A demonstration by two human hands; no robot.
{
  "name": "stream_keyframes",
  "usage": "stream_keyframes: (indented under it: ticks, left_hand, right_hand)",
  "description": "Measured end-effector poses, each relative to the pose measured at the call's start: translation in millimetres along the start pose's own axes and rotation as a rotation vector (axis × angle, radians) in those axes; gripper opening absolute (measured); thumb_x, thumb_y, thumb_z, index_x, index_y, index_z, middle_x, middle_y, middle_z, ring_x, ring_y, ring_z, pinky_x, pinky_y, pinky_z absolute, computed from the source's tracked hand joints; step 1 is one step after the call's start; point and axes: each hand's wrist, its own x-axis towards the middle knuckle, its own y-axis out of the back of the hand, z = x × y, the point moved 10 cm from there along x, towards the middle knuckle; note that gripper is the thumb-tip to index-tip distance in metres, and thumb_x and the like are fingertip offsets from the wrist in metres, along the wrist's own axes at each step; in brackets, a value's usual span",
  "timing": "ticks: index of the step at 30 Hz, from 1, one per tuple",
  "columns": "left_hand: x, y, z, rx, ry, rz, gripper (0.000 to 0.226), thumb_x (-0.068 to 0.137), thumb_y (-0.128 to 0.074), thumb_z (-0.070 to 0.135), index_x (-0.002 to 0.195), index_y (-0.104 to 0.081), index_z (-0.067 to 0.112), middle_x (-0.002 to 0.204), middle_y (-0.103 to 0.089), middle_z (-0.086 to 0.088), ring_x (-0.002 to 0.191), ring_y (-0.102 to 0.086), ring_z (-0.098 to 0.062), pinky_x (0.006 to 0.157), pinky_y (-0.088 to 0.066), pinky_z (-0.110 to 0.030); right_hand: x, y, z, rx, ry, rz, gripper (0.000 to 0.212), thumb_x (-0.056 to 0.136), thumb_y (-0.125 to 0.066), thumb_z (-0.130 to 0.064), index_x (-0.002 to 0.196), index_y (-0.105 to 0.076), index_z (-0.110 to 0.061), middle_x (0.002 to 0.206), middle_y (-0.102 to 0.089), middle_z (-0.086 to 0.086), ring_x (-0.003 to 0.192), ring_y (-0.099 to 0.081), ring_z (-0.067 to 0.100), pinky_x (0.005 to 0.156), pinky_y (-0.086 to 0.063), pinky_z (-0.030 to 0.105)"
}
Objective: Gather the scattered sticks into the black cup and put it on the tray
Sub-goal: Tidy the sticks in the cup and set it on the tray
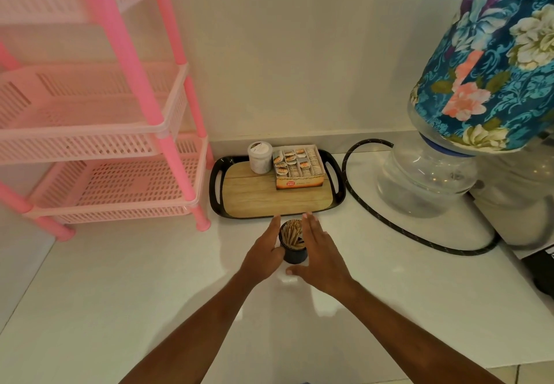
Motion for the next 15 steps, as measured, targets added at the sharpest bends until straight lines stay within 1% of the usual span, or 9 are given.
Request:
stream_keyframes:
  ticks: [2, 4, 6, 8, 11, 15]
  left_hand:
    - [0, 1, -3, -0.025, 0.044, 0.008, 0.084, 0.101, -0.047, -0.003, 0.168, -0.007, 0.027, 0.176, -0.018, -0.001, 0.16, -0.026, -0.025, 0.128, -0.032, -0.038]
    - [0, 1, -6, -0.038, 0.081, 0.012, 0.083, 0.102, -0.046, -0.003, 0.168, -0.008, 0.028, 0.175, -0.022, -0.004, 0.157, -0.034, -0.029, 0.128, -0.034, -0.045]
    - [0, 2, -10, -0.036, 0.11, 0.016, 0.082, 0.102, -0.045, -0.003, 0.168, -0.01, 0.028, 0.173, -0.028, -0.007, 0.153, -0.041, -0.033, 0.127, -0.036, -0.047]
    - [-1, 2, -15, -0.04, 0.133, 0.021, 0.081, 0.102, -0.046, -0.004, 0.168, -0.012, 0.028, 0.17, -0.033, -0.009, 0.148, -0.047, -0.035, 0.124, -0.039, -0.05]
    - [-2, 3, -21, -0.047, 0.157, 0.033, 0.08, 0.102, -0.047, -0.003, 0.168, -0.013, 0.028, 0.171, -0.032, -0.009, 0.146, -0.049, -0.037, 0.123, -0.04, -0.05]
    - [-4, 5, -21, -0.064, 0.152, 0.036, 0.079, 0.102, -0.046, -0.003, 0.167, -0.015, 0.028, 0.173, -0.028, -0.006, 0.151, -0.044, -0.031, 0.126, -0.037, -0.048]
  right_hand:
    - [-1, 0, -12, -0.108, 0.103, -0.021, 0.129, 0.082, -0.067, -0.075, 0.164, 0.017, -0.022, 0.173, 0.02, -0.003, 0.16, 0.015, 0.019, 0.131, -0.01, 0.048]
    - [-3, -6, -20, -0.224, 0.185, -0.078, 0.121, 0.087, -0.056, -0.078, 0.164, 0.015, -0.02, 0.173, 0.021, -0.002, 0.16, 0.018, 0.02, 0.131, -0.009, 0.053]
    - [-3, -6, -20, -0.248, 0.192, -0.098, 0.12, 0.087, -0.055, -0.078, 0.165, 0.014, -0.018, 0.172, 0.021, 0.0, 0.159, 0.019, 0.022, 0.131, -0.006, 0.053]
    - [-3, -2, -19, -0.213, 0.165, -0.069, 0.125, 0.085, -0.059, -0.078, 0.164, 0.017, -0.019, 0.172, 0.023, 0.001, 0.159, 0.02, 0.022, 0.131, -0.001, 0.049]
    - [-4, 0, -23, -0.24, 0.187, -0.036, 0.126, 0.084, -0.058, -0.08, 0.163, 0.02, -0.02, 0.171, 0.026, 0.0, 0.159, 0.022, 0.022, 0.13, 0.003, 0.046]
    - [-6, -12, -29, -0.341, 0.287, -0.081, 0.118, 0.088, -0.049, -0.083, 0.164, 0.016, -0.02, 0.172, 0.024, 0.0, 0.158, 0.023, 0.022, 0.13, -0.001, 0.053]
